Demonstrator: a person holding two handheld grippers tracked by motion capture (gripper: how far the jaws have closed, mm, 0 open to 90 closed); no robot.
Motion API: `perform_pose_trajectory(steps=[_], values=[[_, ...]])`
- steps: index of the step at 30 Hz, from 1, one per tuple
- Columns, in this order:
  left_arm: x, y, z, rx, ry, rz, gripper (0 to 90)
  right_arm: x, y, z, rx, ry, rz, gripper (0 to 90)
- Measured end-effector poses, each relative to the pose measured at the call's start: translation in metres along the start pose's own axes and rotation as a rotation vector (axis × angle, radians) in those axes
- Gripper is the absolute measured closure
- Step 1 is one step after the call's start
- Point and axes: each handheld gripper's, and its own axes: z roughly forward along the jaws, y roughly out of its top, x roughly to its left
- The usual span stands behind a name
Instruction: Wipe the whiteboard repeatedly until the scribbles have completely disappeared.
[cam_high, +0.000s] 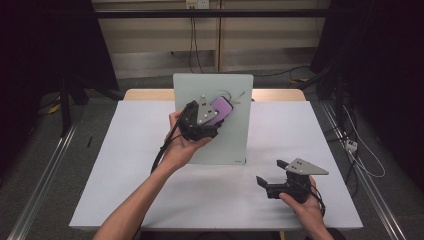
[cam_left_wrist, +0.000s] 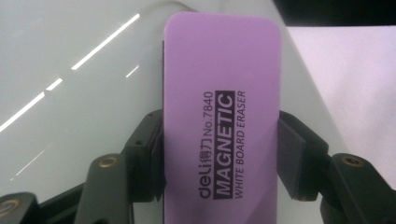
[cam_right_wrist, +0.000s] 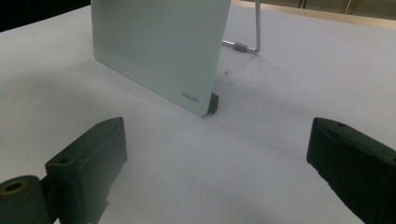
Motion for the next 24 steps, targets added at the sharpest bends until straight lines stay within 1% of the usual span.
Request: perform_pose_trajectory(steps=[5,6,9,11,13,15,16,17,18,19,21,22,24], values=[[-0.017,-0.007,0.009,0.033,-0.047,0.028,41.2,0.0,0.0,0.0,-0.001,0.0,0.0,5.0],[-0.02,-0.009,0.011,0.033,-0.051,0.03,41.2,0.0,0.0,0.0,-0.001,0.0,0.0,5.0],[-0.028,-0.013,0.016,0.046,-0.084,0.029,41.2,0.0,0.0,0.0,-0.001,0.001,0.001,5.0],[-0.034,-0.015,0.02,0.059,-0.102,0.041,41.2,0.0,0.0,0.0,-0.002,0.001,0.001,5.0],[-0.038,-0.017,0.022,0.077,-0.11,0.052,41.2,0.0,0.0,0.0,-0.002,0.001,0.001,5.0],[-0.037,-0.017,0.022,0.074,-0.117,0.035,41.2,0.0,0.0,0.0,-0.001,0.001,-0.002,5.0],[-0.036,-0.016,0.021,0.081,-0.117,0.038,41.2,0.0,0.0,0.0,-0.001,0.001,-0.002,5.0],[-0.038,-0.015,0.021,0.084,-0.092,0.064,41.2,0.0,0.0,-0.001,-0.001,0.002,-0.002,5.0],[-0.038,-0.014,0.02,0.097,-0.078,0.079,41.3,0.0,0.0,-0.001,-0.001,0.002,-0.002,5.0],[-0.037,-0.013,0.019,0.098,-0.078,0.069,41.3,0.0,0.0,-0.001,-0.001,0.002,-0.002,5.0],[-0.03,-0.01,0.015,0.098,-0.061,0.056,41.3,-0.001,0.0,-0.001,-0.001,0.003,-0.001,5.0],[-0.027,-0.009,0.012,0.095,-0.049,0.049,41.3,-0.001,0.0,-0.001,-0.001,0.003,0.0,5.0],[-0.02,-0.006,0.007,0.094,-0.017,0.052,41.3,0.0,0.0,-0.001,0.0,0.002,-0.001,5.0]])
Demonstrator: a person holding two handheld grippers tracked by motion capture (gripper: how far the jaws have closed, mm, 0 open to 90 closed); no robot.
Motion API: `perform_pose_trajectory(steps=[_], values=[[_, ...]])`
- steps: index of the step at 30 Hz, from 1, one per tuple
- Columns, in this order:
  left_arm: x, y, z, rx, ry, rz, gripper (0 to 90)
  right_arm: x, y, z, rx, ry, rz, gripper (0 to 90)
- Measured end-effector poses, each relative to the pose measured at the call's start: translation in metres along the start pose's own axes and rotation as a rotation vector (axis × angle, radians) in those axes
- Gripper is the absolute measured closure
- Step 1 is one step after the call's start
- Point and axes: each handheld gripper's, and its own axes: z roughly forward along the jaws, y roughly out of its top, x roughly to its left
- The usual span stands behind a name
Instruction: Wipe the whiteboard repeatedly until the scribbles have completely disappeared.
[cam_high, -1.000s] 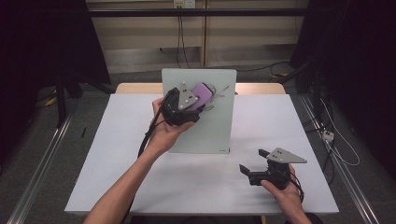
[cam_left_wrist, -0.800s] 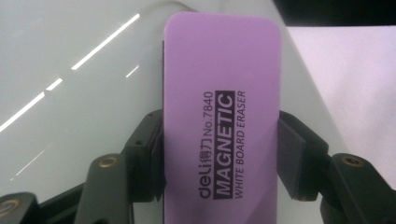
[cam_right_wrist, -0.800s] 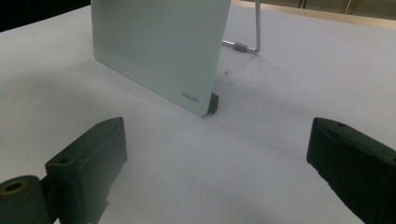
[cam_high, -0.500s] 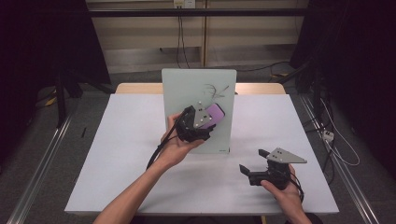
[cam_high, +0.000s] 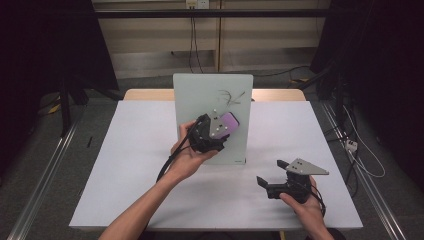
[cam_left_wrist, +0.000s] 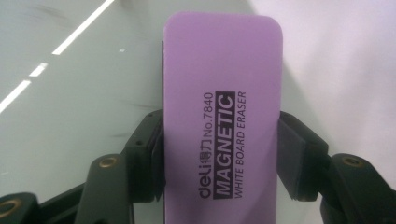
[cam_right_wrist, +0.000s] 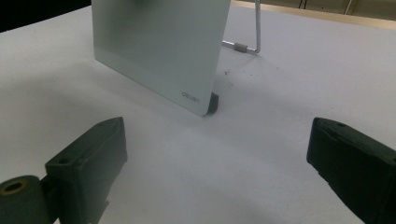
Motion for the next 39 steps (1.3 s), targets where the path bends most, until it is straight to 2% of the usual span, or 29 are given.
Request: perform_pose_trajectory(steps=[3,9,11,13,18,23,27,31,34,38,39], values=[[0.017,0.003,-0.01,-0.023,0.02,-0.038,41.3,0.0,0.0,0.0,0.0,0.001,0.0,5.0],[0.05,0.012,-0.029,-0.053,0.071,-0.086,41.3,0.0,0.0,0.001,0.0,-0.002,0.0,5.0],[0.058,0.015,-0.033,-0.062,0.085,-0.098,41.2,0.0,0.0,0.001,0.001,-0.001,0.0,5.0],[0.061,0.017,-0.034,-0.069,0.081,-0.11,41.2,0.001,0.0,0.001,0.002,-0.001,0.0,5.0],[0.056,0.014,-0.03,-0.075,0.071,-0.108,41.2,0.0,0.0,0.0,0.0,-0.001,-0.001,5.0],[0.037,0.006,-0.021,-0.037,0.053,-0.058,41.2,0.001,0.0,0.0,-0.001,-0.001,-0.003,5.0],[0.018,-0.007,-0.01,-0.001,-0.003,-0.024,41.2,0.0,0.0,0.0,-0.001,-0.003,-0.001,5.0],[-0.001,-0.017,0.002,0.036,-0.072,-0.013,41.2,0.001,0.0,0.001,0.001,-0.001,-0.003,5.0],[-0.011,-0.023,0.008,0.06,-0.092,0.004,41.2,0.001,0.0,0.001,0.0,-0.002,-0.002,5.0],[-0.005,-0.025,0.005,0.046,-0.113,-0.032,41.2,0.0,0.0,0.0,-0.001,-0.003,0.001,5.0],[-0.003,-0.025,0.003,0.042,-0.101,-0.032,41.2,0.0,0.0,0.0,-0.003,-0.001,0.003,5.0]])
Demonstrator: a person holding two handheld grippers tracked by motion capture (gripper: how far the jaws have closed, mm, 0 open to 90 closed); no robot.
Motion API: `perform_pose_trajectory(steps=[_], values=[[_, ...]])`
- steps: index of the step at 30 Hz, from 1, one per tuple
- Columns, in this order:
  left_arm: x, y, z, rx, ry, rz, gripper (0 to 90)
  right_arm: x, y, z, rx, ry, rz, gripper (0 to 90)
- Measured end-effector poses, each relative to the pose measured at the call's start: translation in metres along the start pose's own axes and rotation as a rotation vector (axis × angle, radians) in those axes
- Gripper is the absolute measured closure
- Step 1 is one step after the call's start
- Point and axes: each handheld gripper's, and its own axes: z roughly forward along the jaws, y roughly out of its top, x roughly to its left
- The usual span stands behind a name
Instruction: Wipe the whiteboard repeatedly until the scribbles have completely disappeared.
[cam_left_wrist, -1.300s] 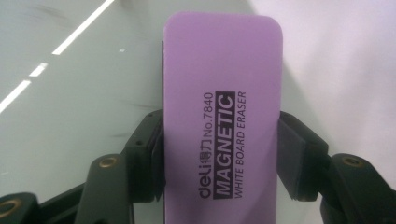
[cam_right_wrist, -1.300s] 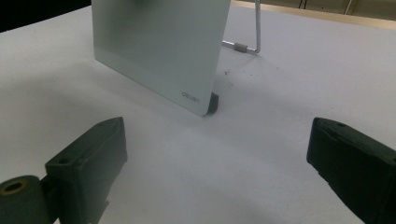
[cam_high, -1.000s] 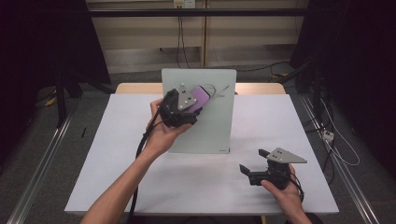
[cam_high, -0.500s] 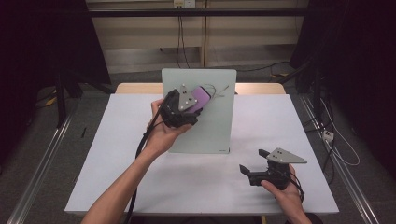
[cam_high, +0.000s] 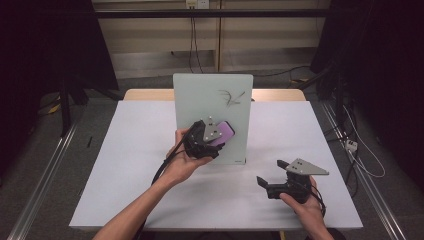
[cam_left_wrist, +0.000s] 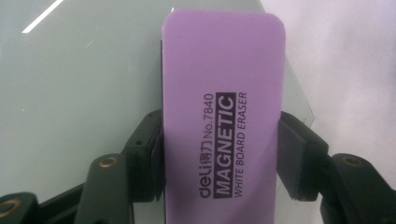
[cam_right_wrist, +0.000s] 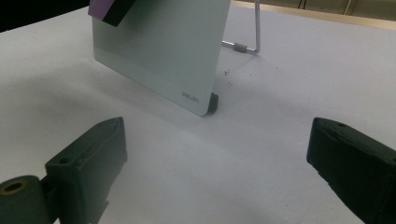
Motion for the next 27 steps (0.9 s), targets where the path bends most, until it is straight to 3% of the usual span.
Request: perform_pose_trajectory(steps=[5,14,27], values=[[0.018,0.004,-0.017,-0.028,0.058,-0.008,41.2,0.0,0.0,0.0,0.001,0.001,-0.001,5.0],[0.057,0.027,-0.043,-0.101,0.121,-0.081,41.2,0.0,0.0,0.001,0.002,0.003,-0.002,5.0],[0.055,0.052,-0.036,-0.134,0.119,-0.09,41.1,0.0,0.0,0.0,0.001,0.004,0.002,5.0]])
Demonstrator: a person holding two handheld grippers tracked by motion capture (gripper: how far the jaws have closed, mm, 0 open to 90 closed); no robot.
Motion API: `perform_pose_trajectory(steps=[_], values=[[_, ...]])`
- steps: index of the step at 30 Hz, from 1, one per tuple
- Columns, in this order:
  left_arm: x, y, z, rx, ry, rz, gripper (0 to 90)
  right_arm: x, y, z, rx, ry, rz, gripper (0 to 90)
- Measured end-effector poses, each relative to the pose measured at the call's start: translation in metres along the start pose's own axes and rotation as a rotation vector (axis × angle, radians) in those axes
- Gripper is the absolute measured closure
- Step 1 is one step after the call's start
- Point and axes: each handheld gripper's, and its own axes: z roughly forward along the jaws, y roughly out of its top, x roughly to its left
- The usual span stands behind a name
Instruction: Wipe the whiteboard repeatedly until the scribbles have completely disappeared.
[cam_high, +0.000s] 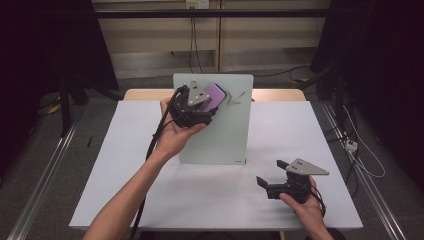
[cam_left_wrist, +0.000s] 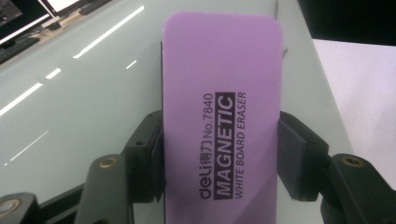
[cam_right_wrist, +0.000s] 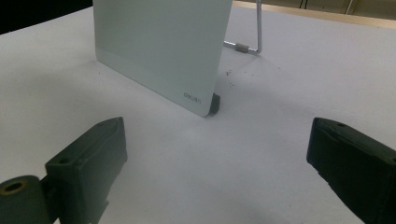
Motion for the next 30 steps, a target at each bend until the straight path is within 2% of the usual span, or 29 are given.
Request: perform_pose_trajectory(steps=[4,9,15,17,19,22,23,30], values=[[-0.005,0.006,0.004,0.002,0.013,0.016,41.1,0.0,0.0,0.0,0.0,0.005,0.0,5.0],[-0.015,0.007,0.012,0.015,-0.023,0.025,41.2,0.0,0.0,0.0,-0.002,0.001,0.003,5.0],[-0.049,-0.002,0.034,0.071,-0.112,0.075,41.2,0.001,0.0,-0.001,-0.002,0.004,0.001,5.0],[-0.059,-0.005,0.04,0.086,-0.13,0.095,41.2,0.0,0.0,-0.001,-0.003,0.004,-0.003,4.9],[-0.064,-0.006,0.044,0.089,-0.138,0.095,41.2,0.0,0.0,-0.001,-0.004,0.006,-0.003,5.0],[-0.061,-0.003,0.042,0.094,-0.141,0.096,41.2,0.0,0.0,-0.001,-0.004,0.007,-0.005,4.9],[-0.058,-0.002,0.042,0.084,-0.147,0.075,41.2,0.0,0.0,-0.001,-0.005,0.008,-0.007,5.0],[-0.026,0.016,0.024,0.038,-0.092,0.019,41.2,0.0,0.0,-0.001,-0.003,0.01,0.0,5.0]])
